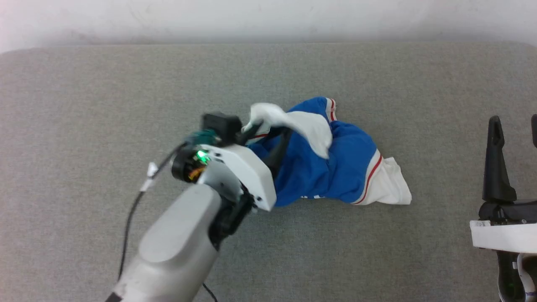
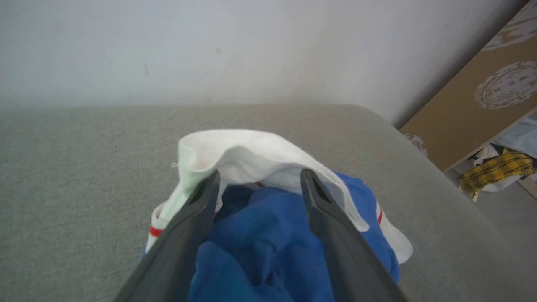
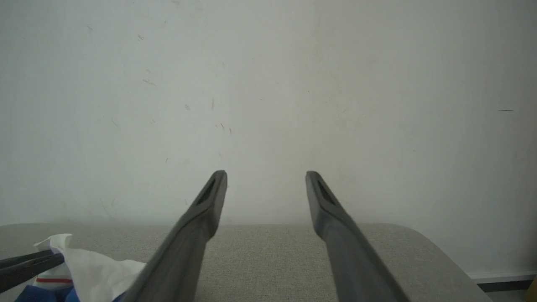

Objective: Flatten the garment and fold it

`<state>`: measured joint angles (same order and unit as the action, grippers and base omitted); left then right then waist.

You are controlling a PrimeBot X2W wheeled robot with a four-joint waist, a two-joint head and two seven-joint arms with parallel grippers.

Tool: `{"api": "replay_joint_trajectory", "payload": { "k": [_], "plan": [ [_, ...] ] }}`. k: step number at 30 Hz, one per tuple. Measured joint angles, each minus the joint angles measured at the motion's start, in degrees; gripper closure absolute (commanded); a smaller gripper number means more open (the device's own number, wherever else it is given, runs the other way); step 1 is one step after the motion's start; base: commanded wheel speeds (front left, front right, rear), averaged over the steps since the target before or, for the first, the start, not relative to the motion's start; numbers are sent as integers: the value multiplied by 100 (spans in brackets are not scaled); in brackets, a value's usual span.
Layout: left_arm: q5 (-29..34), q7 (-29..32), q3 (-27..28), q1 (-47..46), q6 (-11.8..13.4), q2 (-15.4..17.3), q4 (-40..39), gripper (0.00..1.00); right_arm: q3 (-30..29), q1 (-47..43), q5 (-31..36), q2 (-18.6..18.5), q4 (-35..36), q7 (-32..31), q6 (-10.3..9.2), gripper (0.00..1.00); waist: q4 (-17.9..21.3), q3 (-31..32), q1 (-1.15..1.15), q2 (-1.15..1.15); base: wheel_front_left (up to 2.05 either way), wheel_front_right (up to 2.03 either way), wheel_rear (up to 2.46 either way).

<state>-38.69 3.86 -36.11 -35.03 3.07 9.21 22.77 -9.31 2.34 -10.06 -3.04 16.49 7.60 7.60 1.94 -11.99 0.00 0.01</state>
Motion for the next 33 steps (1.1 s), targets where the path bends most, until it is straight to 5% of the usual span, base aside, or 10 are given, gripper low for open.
{"api": "replay_joint_trajectory", "payload": {
  "k": [5,9,13,17,20,28,33],
  "plan": [
    [-42,-771,508,544,-3,567,-1464,0,-11,-61,-1,-2,-8,0,0,0,-69,127,-1,0,0,0,0],
    [191,-1477,1047,1472,448,1258,-2382,0,21,-138,-2,0,-47,0,0,0,-75,205,-1,0,0,0,0],
    [546,-1797,1501,2560,990,1521,-3066,0,44,-215,-3,0,-70,-1,0,0,-45,285,-1,0,0,0,0],
    [1135,-1859,1892,3577,1425,1421,-3523,0,63,-383,-30,0,-114,-10,0,0,-22,360,-1,0,0,0,0],
    [1481,-1859,2078,4083,1469,1025,-3733,0,58,-545,-69,0,-172,-93,0,0,-49,400,-1,0,0,0,0],
    [2126,-1859,2272,4302,1014,504,-3719,0,36,-614,5,1,-115,-377,0,0,-274,389,-1,0,0,0,0],
    [2324,-1859,2334,4246,799,344,-3698,0,87,-291,112,-98,-268,-1200,0,0,-378,240,0,0,0,0,0]
  ]
}}
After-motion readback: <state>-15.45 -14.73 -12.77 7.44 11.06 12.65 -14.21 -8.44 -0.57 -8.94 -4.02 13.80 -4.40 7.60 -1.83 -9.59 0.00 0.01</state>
